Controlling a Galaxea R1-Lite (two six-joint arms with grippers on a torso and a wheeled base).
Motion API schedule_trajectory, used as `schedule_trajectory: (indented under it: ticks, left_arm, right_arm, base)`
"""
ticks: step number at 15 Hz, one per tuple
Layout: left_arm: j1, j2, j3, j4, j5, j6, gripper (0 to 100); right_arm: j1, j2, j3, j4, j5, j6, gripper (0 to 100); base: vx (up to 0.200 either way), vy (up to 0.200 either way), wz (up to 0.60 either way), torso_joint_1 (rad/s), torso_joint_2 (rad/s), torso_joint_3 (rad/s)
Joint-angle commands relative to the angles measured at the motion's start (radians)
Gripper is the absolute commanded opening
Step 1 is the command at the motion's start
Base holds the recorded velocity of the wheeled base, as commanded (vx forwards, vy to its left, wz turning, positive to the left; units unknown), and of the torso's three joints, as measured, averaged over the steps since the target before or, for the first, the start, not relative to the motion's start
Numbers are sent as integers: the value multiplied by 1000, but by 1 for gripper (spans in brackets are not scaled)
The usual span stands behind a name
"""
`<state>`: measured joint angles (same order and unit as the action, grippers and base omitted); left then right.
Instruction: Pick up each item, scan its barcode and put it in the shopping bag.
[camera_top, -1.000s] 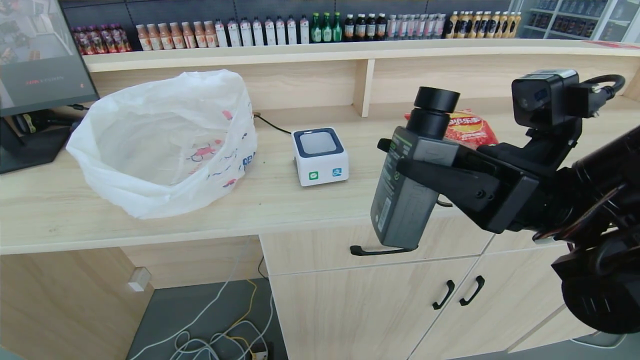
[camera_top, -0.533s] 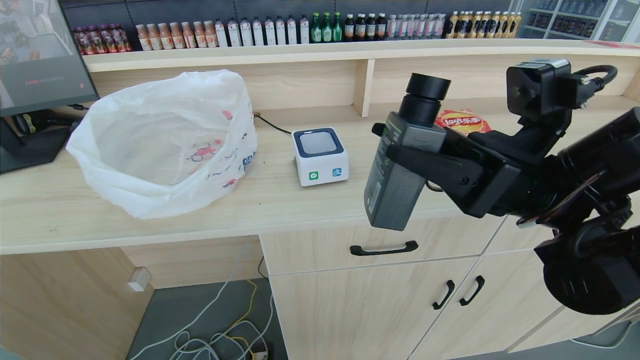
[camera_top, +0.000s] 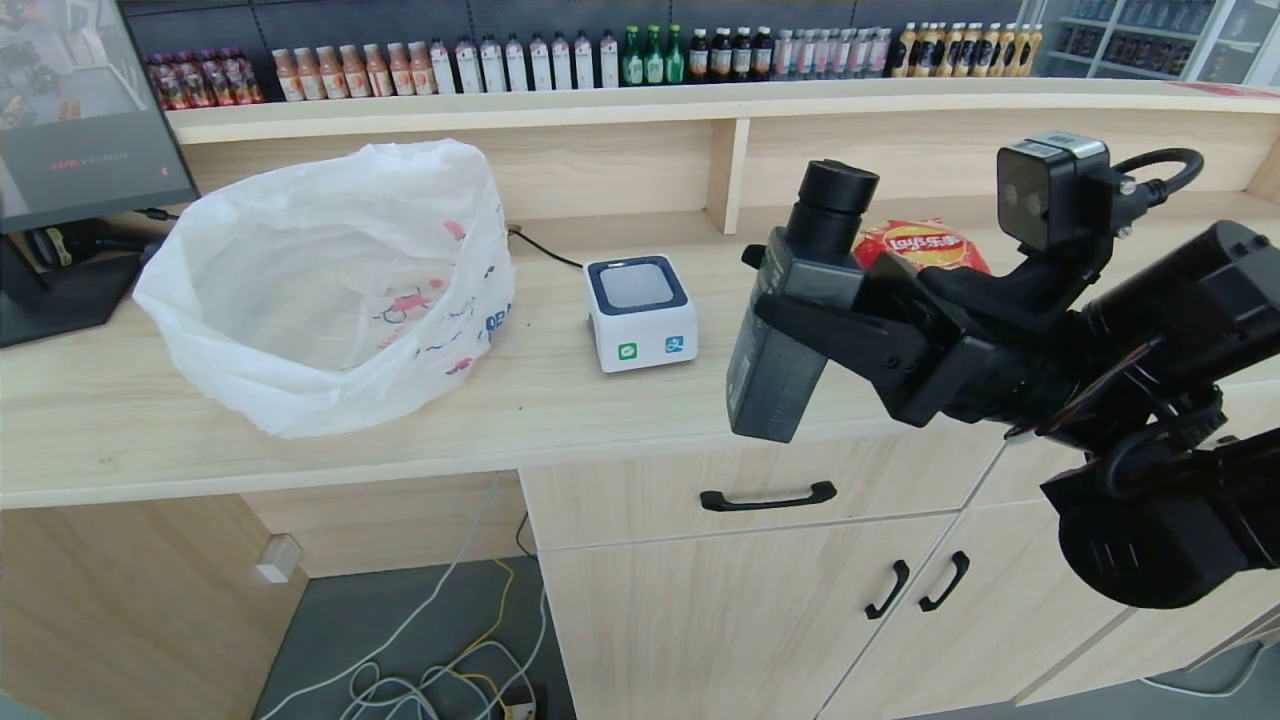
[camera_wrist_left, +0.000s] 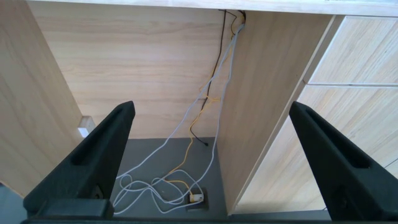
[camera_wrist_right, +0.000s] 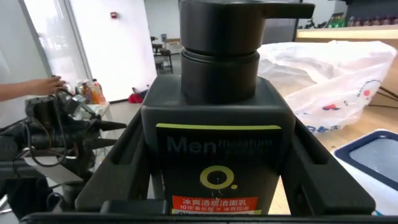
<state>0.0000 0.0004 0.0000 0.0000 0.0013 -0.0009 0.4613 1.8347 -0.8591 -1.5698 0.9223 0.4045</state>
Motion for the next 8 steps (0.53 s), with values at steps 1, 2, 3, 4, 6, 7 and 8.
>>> schedule_trajectory:
  ticks: [1,2,3,4,6,7,8]
  left_arm:
    - [0,0,0,0,0,-1,100]
    - [0,0,0,0,0,-1,100]
    - [0,0,0,0,0,-1,100]
    - [0,0,0,0,0,-1,100]
    - [0,0,0,0,0,-1,100]
    - [0,0,0,0,0,-1,100]
    - [0,0,0,0,0,-1,100]
  right_arm:
    - [-36,51,-11,-1,-16,-49,0]
    - [-50,81,-15,-1,-57,-128,0]
    - [-47,106,-27,4,-142,-214,0]
    - [-27,109,-41,8,-224,-217,0]
    - [10,110,-47,48,-350,-222,0]
    - [7,115,-58,91,-422,-251,0]
    - [-9,112,-70,142,-513,-294,0]
  base:
    - [0,0,0,0,0,0]
    - [0,0,0,0,0,0]
    - [0,0,0,0,0,0]
    - [0,0,0,0,0,0]
    - [0,0,0,0,0,0]
    - [0,0,0,0,0,0]
    - [0,0,0,0,0,0]
